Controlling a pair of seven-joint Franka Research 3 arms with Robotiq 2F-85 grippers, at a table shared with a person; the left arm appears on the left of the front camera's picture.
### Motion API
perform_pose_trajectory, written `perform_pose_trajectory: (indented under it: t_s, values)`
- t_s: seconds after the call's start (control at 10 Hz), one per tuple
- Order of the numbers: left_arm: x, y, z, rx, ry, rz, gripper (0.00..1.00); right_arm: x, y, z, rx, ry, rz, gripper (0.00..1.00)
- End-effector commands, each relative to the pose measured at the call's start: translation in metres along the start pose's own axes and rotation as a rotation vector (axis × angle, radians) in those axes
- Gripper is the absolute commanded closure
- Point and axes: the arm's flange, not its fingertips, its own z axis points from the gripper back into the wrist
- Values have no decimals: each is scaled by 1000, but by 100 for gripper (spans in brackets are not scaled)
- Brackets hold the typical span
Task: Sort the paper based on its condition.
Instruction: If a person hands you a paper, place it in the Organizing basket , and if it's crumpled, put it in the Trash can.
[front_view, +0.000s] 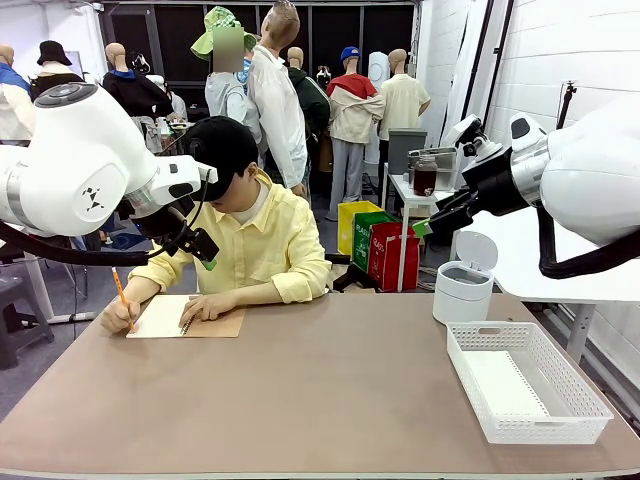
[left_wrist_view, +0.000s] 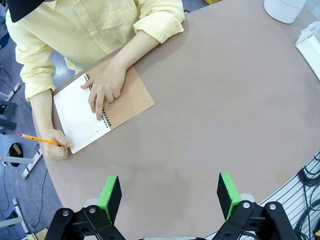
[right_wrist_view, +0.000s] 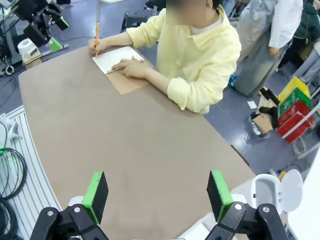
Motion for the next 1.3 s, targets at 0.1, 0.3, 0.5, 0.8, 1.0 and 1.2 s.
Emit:
perform_pose_trajectory:
  t_s: [0.1, 0.3, 0.5, 0.8, 1.0, 1.2]
  values:
    - [0, 1, 1, 2, -1, -7, 0, -2, -2, -2, 5, 0, 12, 0]
    - [0, 1, 1, 2, -1, -7, 0, -2, -2, -2, 5, 0, 12, 0]
    - [0, 1, 1, 2, -1, -7, 0, -2, -2, -2, 5, 0, 12, 0]
    - [0, 1, 1, 2, -1, -7, 0, -2, -2, -2, 5, 0, 12, 0]
    - [0, 1, 1, 2, -1, -7, 0, -2, -2, -2, 5, 0, 12, 0]
    - [0, 1, 1, 2, -1, -7, 0, -2, -2, -2, 5, 0, 12, 0]
